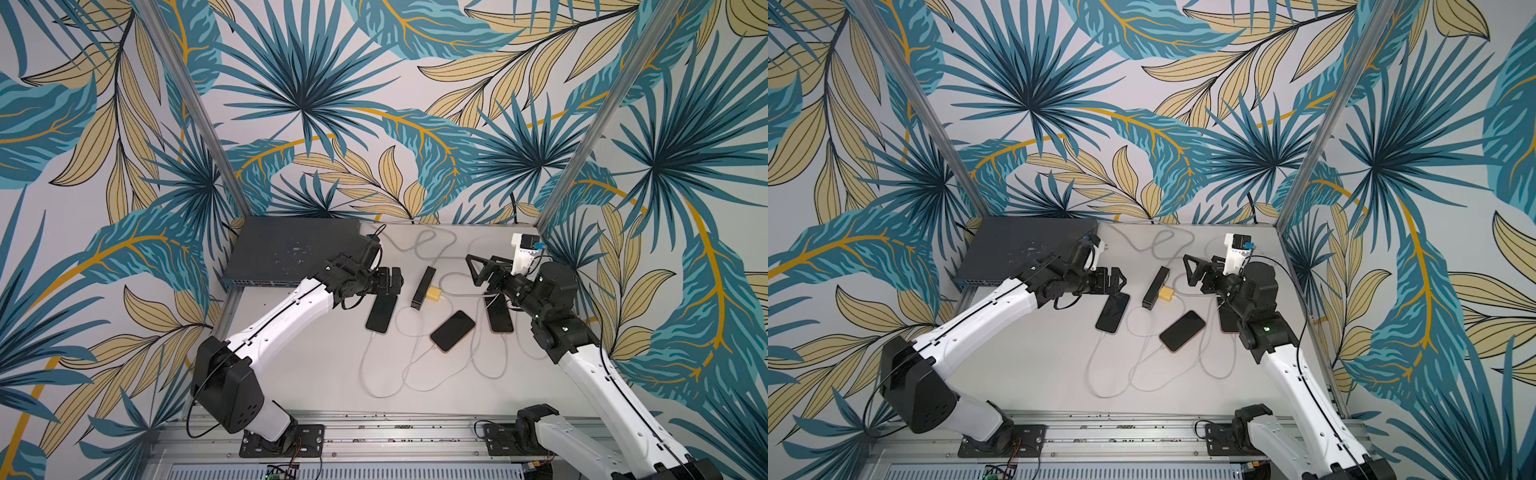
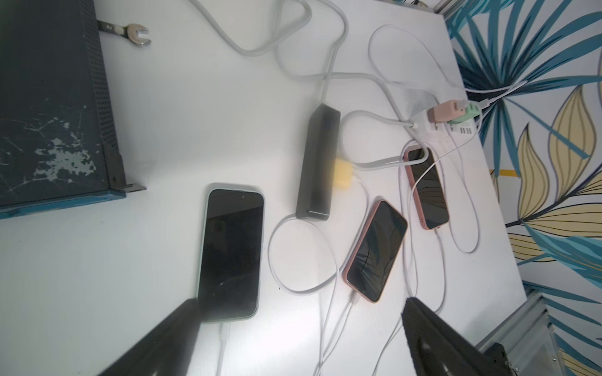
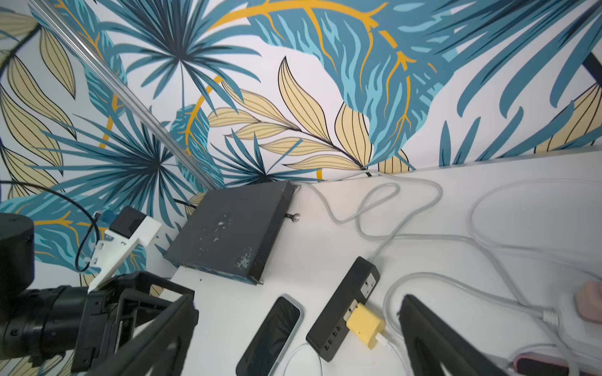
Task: Unplug the charging cable from the phone
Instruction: Pick up the phone at the center of the board.
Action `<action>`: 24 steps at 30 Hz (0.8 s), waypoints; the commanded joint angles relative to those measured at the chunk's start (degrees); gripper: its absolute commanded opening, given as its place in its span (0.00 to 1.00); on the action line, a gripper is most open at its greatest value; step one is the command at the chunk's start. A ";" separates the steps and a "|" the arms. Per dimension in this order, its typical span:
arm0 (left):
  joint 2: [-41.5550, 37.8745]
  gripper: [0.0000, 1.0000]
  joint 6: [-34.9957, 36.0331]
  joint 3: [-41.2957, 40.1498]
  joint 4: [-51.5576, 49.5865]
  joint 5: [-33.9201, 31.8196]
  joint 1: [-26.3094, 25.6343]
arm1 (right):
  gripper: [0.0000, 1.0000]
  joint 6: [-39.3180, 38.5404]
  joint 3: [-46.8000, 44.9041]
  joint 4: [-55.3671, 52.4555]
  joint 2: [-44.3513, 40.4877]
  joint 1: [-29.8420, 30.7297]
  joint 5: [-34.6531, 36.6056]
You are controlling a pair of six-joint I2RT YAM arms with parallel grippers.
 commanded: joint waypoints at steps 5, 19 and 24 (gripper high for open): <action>6.52 0.99 3.40 4.60 -8.72 -5.14 -0.90 | 1.00 -4.64 1.33 -7.85 4.15 6.94 7.76; 25.14 1.00 7.40 15.70 -15.62 -2.75 1.94 | 1.00 -2.68 -3.39 -8.61 1.08 10.28 9.29; 29.13 0.96 9.90 19.51 -17.88 -3.42 2.12 | 1.00 -0.61 -6.10 -8.05 -1.29 10.31 9.29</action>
